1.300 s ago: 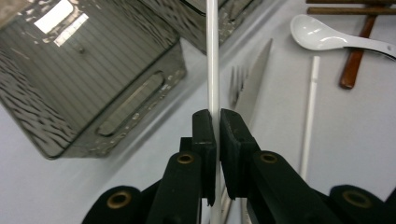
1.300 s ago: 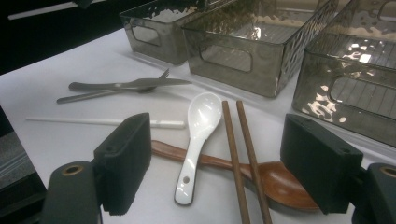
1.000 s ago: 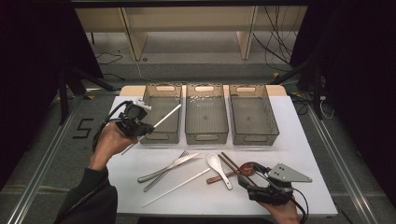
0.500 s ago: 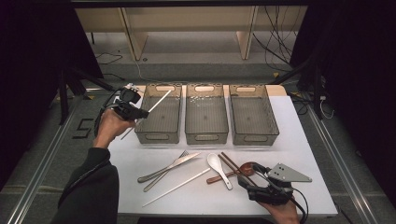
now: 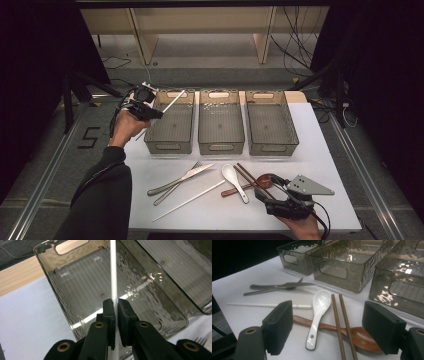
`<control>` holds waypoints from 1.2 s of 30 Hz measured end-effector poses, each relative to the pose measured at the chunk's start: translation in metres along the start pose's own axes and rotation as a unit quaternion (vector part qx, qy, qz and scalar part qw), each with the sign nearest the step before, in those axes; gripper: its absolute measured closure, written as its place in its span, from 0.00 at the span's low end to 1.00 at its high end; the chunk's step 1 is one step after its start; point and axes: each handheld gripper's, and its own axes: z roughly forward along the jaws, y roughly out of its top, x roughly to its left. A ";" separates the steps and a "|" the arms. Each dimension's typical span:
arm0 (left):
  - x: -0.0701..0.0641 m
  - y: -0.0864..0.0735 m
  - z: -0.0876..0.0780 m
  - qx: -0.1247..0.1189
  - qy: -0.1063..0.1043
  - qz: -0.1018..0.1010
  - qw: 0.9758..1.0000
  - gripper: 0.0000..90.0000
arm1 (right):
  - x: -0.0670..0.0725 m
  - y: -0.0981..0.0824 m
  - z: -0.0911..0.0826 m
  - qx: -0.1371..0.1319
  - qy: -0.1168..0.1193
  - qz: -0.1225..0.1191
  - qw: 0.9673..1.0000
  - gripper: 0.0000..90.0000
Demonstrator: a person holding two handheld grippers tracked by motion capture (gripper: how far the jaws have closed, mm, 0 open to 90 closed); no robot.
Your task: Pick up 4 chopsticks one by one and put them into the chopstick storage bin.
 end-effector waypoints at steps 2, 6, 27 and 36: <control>0.001 0.004 0.002 -0.009 -0.006 -0.006 1.000 0.94 | 0.000 0.000 0.000 0.000 0.001 0.000 1.000 0.29; 0.003 0.007 0.009 -0.009 -0.006 -0.010 1.000 0.94 | -0.001 0.000 -0.001 -0.001 0.001 0.000 1.000 0.29; 0.008 0.011 0.036 -0.003 -0.003 -0.018 1.000 0.94 | -0.001 0.000 0.000 0.001 0.003 0.001 1.000 0.29; 0.007 0.009 0.046 0.006 0.000 -0.016 1.000 0.94 | -0.001 0.000 0.000 0.001 0.004 0.001 1.000 0.29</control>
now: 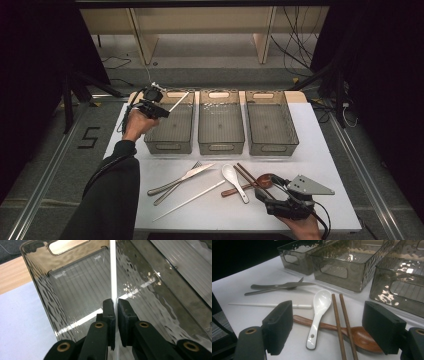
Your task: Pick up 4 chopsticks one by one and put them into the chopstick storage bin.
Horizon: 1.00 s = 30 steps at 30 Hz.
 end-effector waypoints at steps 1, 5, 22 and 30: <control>0.000 0.000 0.000 -0.001 -0.001 -0.002 1.000 0.94 | 0.000 0.000 0.000 0.000 0.000 -0.001 1.000 0.29; 0.000 -0.001 0.002 0.001 -0.002 -0.001 1.000 0.94 | 0.000 0.000 0.000 0.000 0.000 0.000 1.000 0.29; -0.013 0.003 -0.007 -0.007 -0.017 -0.011 1.000 0.45 | 0.000 0.000 0.000 0.000 0.001 0.001 1.000 0.29; -0.033 -0.002 -0.035 -0.015 -0.042 0.001 0.999 0.32 | 0.001 0.000 0.000 0.000 -0.001 0.001 1.000 0.29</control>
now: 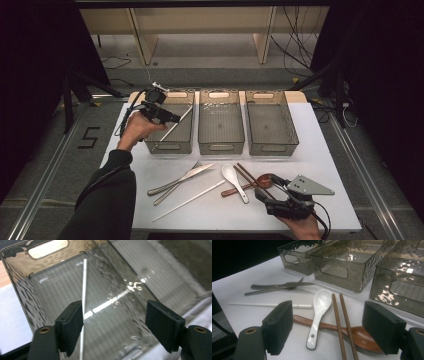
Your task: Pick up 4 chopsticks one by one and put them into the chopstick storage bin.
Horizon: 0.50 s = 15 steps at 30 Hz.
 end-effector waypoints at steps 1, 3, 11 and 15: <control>-0.002 -0.002 -0.004 -0.001 -0.008 -0.001 1.000 0.30 | 0.000 0.000 0.000 0.000 0.000 0.000 1.000 0.29; -0.006 -0.006 -0.010 -0.009 -0.017 -0.011 1.000 0.28 | 0.000 0.000 0.000 0.000 -0.001 -0.001 1.000 0.29; -0.023 -0.031 -0.022 -0.017 -0.044 -0.001 0.999 0.24 | 0.000 0.000 -0.001 -0.001 -0.001 -0.003 1.000 0.29; -0.039 -0.047 -0.023 -0.017 -0.059 0.008 0.998 0.23 | 0.000 0.001 -0.001 -0.003 -0.002 -0.002 1.000 0.28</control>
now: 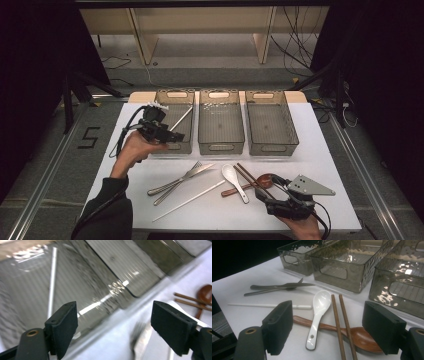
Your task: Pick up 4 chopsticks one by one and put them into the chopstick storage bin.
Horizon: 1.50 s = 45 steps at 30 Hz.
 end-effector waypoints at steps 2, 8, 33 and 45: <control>-0.008 -0.008 0.001 -0.001 -0.004 0.005 1.000 0.23 | 0.000 0.000 -0.001 -0.002 0.000 0.000 1.000 0.29; -0.026 -0.027 0.004 0.006 -0.008 0.021 1.000 0.22 | 0.000 0.000 -0.001 -0.001 0.000 0.000 1.000 0.29; -0.064 -0.067 0.011 0.085 -0.002 0.079 0.993 0.20 | 0.000 0.001 -0.002 -0.003 0.001 -0.001 1.000 0.29; -0.085 -0.083 0.020 0.145 -0.018 0.116 0.982 0.21 | 0.000 0.001 -0.002 -0.003 0.000 -0.001 1.000 0.29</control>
